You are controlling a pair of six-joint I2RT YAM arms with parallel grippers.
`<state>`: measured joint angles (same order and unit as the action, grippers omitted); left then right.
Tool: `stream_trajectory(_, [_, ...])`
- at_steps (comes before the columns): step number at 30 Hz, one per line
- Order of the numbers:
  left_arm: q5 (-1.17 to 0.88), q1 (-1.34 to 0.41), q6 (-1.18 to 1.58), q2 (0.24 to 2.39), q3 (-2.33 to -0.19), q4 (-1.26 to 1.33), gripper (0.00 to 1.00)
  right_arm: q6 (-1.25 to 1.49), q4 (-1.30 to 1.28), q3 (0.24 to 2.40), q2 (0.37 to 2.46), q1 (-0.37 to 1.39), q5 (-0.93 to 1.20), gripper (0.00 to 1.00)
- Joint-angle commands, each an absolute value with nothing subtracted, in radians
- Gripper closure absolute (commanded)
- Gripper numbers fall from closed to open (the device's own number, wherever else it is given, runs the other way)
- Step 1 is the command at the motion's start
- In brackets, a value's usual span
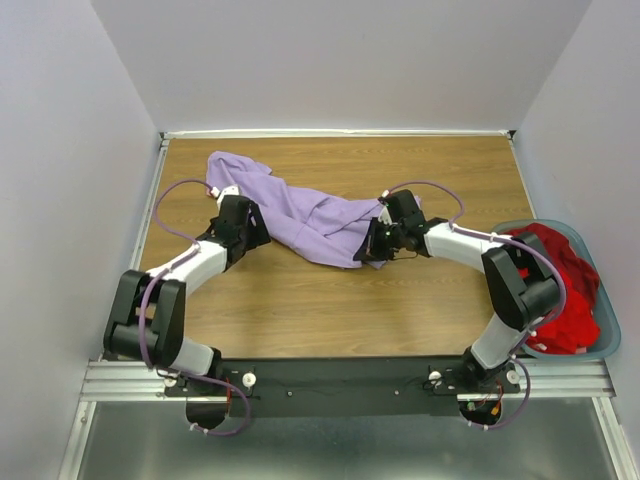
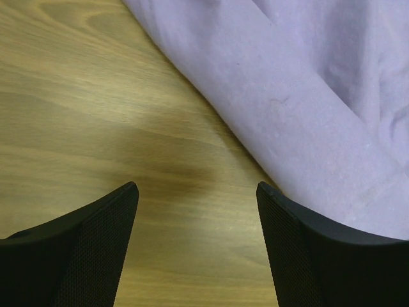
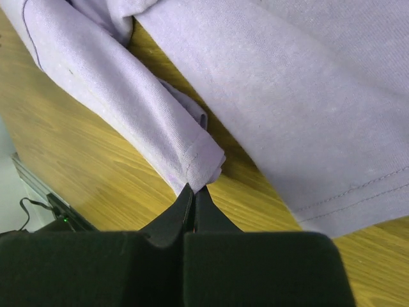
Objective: Fold and stack the t-shirts
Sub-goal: Flatten the tshirt out
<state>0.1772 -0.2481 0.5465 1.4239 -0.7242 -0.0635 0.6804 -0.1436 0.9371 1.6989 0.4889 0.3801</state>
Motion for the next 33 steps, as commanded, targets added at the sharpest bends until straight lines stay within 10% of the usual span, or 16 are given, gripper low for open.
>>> stream_trajectory(1, [0.103,-0.255,0.626,1.505,-0.778,-0.006,0.19,0.640,-0.156,0.972,1.713,0.480,0.394,0.99])
stream_trajectory(12, [0.110,-0.307,0.669,1.680,-0.936,0.038,0.32,0.629,-0.155,0.971,1.713,0.477,0.440,0.99])
stream_trajectory(20, [0.166,-0.322,0.631,1.732,-0.992,0.002,1.00,0.618,-0.156,0.957,1.697,0.477,0.492,0.99])
stream_trajectory(33, [0.408,-0.322,0.477,1.571,-1.019,-0.210,0.98,0.649,-0.161,1.011,1.715,0.686,0.580,0.95])
